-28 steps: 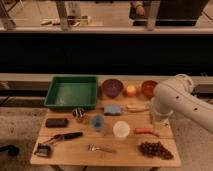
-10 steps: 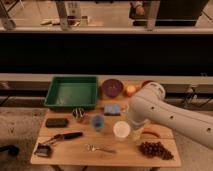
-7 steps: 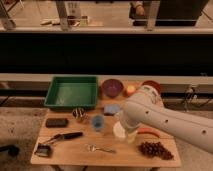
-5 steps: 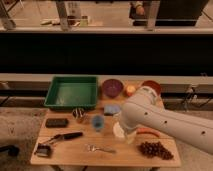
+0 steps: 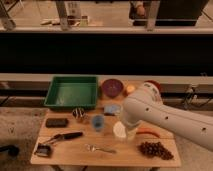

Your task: Place pepper in purple bowl

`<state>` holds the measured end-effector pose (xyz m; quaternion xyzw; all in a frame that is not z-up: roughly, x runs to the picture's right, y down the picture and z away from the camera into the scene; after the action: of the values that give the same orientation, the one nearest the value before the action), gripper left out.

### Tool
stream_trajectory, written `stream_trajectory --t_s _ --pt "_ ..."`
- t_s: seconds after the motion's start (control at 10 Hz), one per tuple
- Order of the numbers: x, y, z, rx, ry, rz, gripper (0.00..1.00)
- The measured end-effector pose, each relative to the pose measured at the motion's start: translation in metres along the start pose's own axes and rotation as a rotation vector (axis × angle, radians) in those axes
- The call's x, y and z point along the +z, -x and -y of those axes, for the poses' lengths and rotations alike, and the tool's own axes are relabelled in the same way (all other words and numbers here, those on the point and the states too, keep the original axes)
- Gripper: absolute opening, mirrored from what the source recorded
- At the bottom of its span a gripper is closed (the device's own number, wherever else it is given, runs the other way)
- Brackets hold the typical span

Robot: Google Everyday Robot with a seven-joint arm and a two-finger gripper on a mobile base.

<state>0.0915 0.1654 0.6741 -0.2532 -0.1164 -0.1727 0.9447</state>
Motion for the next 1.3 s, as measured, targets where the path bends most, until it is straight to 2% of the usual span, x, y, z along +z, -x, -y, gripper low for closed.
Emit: stream_trajectory --t_s 0.4,0.6,0.8,1.1,1.3 --pt "-0.012 -0.045 -0.008 0.046 -0.042 -0.023 0.80" --pt "-0.014 -0.078 -0.014 0.066 -0.071 -0.036 0.80" --pt "-0.008 -0.111 -0.022 0.087 -0.085 -0.058 0.80" --pt "0.013 -0.123 -0.019 0.065 -0.080 -0.103 0.80" --pt "0.037 -0.114 -0.005 0.018 -0.072 -0.126 0.80"
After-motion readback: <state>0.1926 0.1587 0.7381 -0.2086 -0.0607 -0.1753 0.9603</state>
